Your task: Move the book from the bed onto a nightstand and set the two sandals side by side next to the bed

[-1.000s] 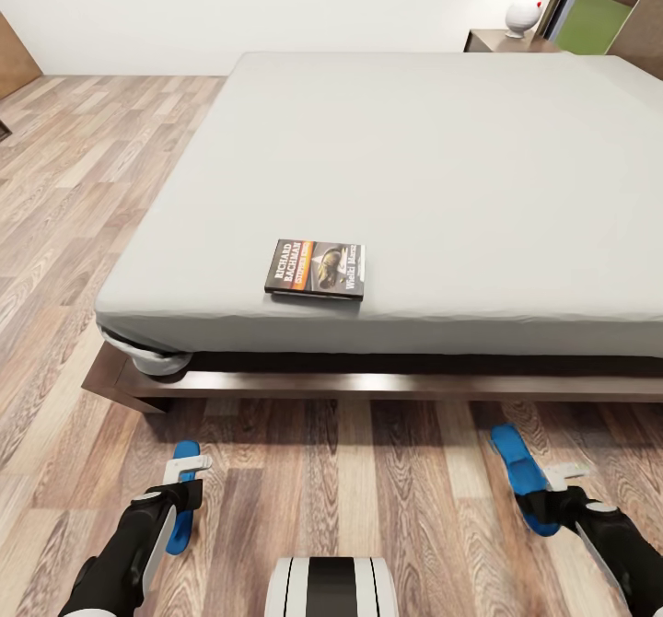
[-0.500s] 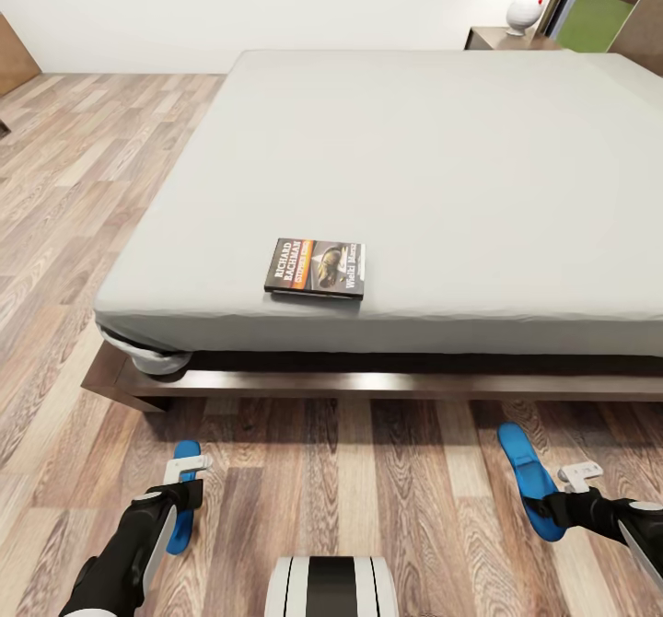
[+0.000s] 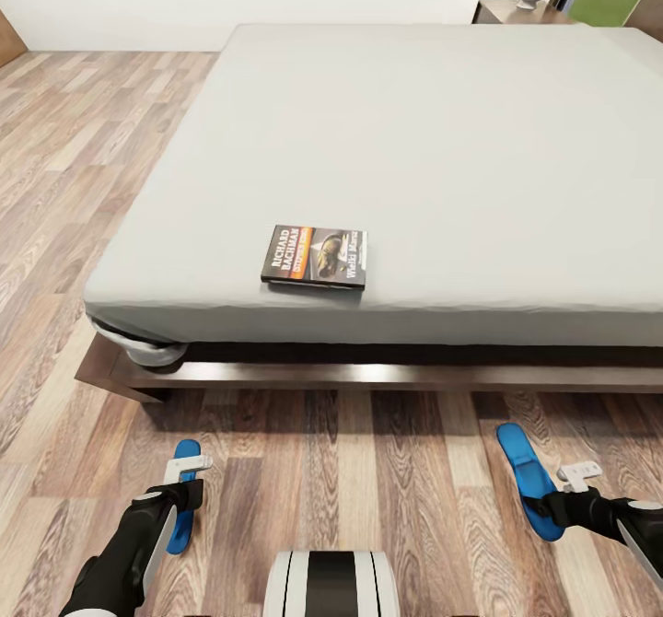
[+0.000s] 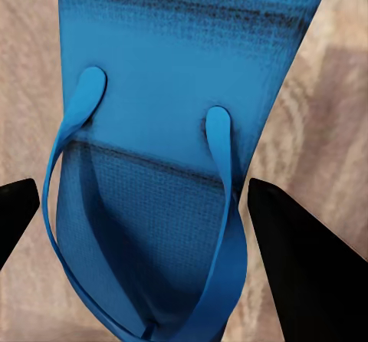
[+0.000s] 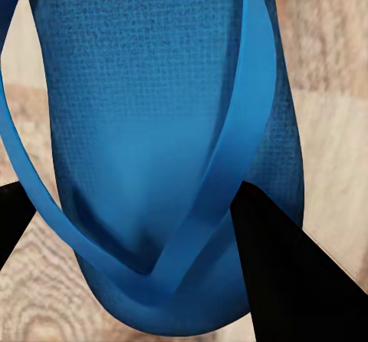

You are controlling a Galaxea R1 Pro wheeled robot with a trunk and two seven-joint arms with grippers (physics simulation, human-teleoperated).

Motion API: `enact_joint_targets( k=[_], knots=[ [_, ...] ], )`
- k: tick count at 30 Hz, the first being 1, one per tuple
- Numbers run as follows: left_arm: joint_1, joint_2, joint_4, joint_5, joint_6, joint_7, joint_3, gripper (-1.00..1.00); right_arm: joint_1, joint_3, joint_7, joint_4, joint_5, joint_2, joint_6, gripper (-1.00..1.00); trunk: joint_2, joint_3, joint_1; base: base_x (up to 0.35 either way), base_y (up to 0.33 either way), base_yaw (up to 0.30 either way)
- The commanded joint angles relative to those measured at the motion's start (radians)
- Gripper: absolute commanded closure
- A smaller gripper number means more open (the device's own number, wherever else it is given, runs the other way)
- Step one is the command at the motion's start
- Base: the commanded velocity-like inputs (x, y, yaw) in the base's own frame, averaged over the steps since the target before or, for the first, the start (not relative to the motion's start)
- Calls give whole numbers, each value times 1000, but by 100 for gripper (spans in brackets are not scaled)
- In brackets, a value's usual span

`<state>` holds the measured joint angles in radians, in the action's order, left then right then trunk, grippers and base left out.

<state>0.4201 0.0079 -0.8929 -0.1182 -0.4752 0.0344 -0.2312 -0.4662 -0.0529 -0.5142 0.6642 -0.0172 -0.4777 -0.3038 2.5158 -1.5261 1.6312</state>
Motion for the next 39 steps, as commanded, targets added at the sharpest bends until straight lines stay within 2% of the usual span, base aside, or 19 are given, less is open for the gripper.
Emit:
enact_joint_targets(
  k=[1,19,39],
  knots=[
    [0,0,-1,-11,-5,-2,-1,100,0,-4,-4,2,0,1,-9,100,0,-1,0,0,0,0],
    [0,0,-1,-11,-5,-1,-2,100,0,-4,-4,2,0,2,-9,100,4,-66,7,0,0,0],
    [0,0,-3,-11,-3,-1,-2,100,0,-4,-4,2,0,4,-9,100,4,-66,7,57,0,0]
  ],
)
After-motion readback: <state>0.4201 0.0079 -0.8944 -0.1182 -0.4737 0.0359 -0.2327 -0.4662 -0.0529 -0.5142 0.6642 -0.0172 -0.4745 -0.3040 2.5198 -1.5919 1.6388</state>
